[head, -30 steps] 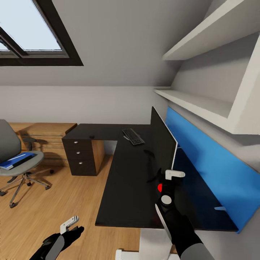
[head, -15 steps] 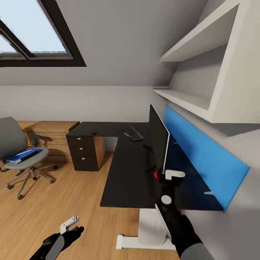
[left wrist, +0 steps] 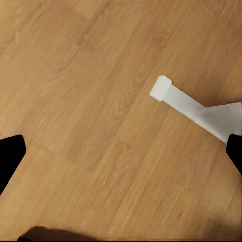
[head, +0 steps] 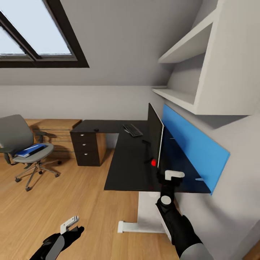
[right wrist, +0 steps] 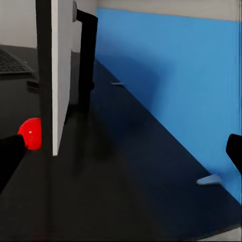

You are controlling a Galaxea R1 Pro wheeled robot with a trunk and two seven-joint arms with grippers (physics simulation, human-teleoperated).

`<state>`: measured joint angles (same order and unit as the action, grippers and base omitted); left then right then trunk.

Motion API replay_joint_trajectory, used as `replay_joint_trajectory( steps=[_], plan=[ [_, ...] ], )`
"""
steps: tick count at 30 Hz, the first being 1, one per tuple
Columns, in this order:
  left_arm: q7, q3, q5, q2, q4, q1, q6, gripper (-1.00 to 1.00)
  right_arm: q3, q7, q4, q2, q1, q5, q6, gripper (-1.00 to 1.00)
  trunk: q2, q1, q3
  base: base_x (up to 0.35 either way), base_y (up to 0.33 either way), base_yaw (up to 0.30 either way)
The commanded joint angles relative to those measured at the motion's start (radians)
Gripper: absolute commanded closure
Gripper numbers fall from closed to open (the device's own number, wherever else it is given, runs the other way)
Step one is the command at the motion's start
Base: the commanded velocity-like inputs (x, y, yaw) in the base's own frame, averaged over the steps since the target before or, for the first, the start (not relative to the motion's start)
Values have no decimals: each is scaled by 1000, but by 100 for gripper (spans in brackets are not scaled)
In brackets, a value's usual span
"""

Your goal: In the bedroom, organize the workspace by keeping the computer under the desk, ensuring the monitor is on the desk, placing the keyboard on the desk next to the monitor, placing the mouse on the desk next to the keyboard, moving the folder from the swivel chair onto the desk next to the mouse, stacking the notebook on top of the folder with the pen on top of the notebook, and positioning the swivel chair next to the desk.

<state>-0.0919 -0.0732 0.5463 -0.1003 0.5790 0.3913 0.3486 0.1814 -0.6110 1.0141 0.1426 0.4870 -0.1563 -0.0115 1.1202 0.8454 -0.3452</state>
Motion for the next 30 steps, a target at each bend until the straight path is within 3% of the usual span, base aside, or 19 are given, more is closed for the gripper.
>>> replay_joint_trajectory(
  steps=[1, 4, 8, 12, 16, 17, 22, 23, 26, 28, 30],
  plan=[
    [-6, 0, 11, 0, 2, 0, 6, -100, 9, -5, -2, 0, 1, -5, -1, -100, 1, -1, -1, -335, 0, 0],
    [-9, 0, 9, -1, 2, 0, 5, -100, 48, -4, -27, 0, 1, -3, 1, -100, 1, -1, -1, -335, 0, 0],
    [-10, 1, 7, 0, 2, 0, -1, -100, 65, -4, -95, 6, 1, 1, 21, -100, 1, -1, -1, -258, 0, 0],
    [-8, 1, 9, 1, 0, 0, -65, -100, 66, -5, -123, 7, 1, 4, 27, -100, 1, -1, -1, -84, 0, 0],
    [-5, 12, 8, 5, -63, 0, -188, -100, 65, -7, -205, 8, 1, 8, 40, -100, -13, -8, 5, -22, 0, 0],
    [-7, 29, 8, 11, -95, 0, -229, -100, 63, -8, -313, 8, 1, 12, 92, -100, -20, -12, 8, -3, 0, 0],
    [-6, 33, 8, 19, -102, 0, -238, -100, 60, -5, -447, 4, 1, 83, 142, -100, -55, -31, 24, -1, 0, 0],
    [-6, 38, 9, 33, -131, 0, -240, -100, 61, 5, -740, 1, 1, 163, 343, -100, -62, -35, 27, 0, 0, 0],
    [-4, 69, -3, 35, -259, 0, -272, -100, 60, 6, -862, -2, 1, 170, 446, -100, -83, -47, 36, 0, 0, 0],
    [-3, 78, -7, 35, -295, 0, -301, -100, 60, 6, -893, -6, 1, 172, 468, -100, -97, -54, 43, 0, 0, 0],
    [-2, 91, -11, 35, -405, 0, -404, -100, 60, 27, -962, -15, 0, 175, 498, -100, -111, -62, 49, 0, 0, 0]
  ],
)
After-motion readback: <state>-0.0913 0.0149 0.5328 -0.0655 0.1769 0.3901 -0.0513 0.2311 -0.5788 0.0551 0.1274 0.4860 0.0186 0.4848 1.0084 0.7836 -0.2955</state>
